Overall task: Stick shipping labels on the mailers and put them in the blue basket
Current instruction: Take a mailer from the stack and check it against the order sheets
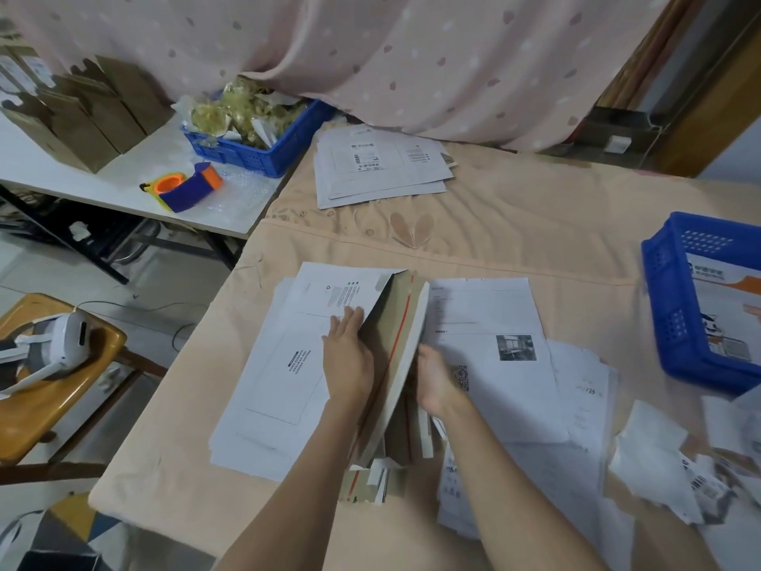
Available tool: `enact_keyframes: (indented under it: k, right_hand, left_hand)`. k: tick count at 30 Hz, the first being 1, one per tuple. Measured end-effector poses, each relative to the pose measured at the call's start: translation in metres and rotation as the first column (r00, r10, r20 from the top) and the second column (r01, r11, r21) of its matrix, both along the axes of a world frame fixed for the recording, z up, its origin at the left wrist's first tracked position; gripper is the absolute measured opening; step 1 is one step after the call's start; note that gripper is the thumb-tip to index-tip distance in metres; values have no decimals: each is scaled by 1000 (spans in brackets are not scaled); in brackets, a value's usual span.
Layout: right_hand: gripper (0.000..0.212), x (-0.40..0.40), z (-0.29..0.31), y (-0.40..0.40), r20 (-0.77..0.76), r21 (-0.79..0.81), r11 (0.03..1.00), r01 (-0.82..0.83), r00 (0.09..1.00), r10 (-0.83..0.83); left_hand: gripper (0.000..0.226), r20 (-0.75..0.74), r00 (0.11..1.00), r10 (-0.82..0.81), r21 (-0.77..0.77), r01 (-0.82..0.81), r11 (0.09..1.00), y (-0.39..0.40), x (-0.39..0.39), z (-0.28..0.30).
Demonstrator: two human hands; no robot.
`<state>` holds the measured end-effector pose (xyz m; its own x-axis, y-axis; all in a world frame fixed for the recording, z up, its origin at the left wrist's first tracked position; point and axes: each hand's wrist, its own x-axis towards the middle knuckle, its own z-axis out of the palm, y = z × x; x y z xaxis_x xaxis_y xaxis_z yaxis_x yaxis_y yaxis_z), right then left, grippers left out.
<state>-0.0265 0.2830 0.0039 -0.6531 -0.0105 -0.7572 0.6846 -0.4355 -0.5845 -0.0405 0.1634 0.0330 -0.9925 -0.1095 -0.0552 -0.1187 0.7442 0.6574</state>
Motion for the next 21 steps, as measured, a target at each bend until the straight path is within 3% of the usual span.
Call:
enact_keyframes:
  k: [6, 12, 18, 21]
  right_hand:
    - [55, -11, -11, -9, -2, 259, 900, -351, 931, 364]
    - [36, -14, 3, -12, -45, 226, 947, -229, 968, 245]
    - [23, -19, -2, -10, 111, 278, 910, -309, 951, 289]
    - [69, -25, -6, -12, 104, 355, 835, -421, 905, 412]
  left_hand:
    - [65, -75, 997, 0, -104, -8, 995, 4, -7, 13]
    - [59, -59, 980, 190, 27, -188, 982, -2, -16, 30]
    - [56, -85, 980, 180, 39, -177, 983, -23, -24, 44]
    - [53, -133, 961, 242, 91, -231, 969, -36, -32, 53]
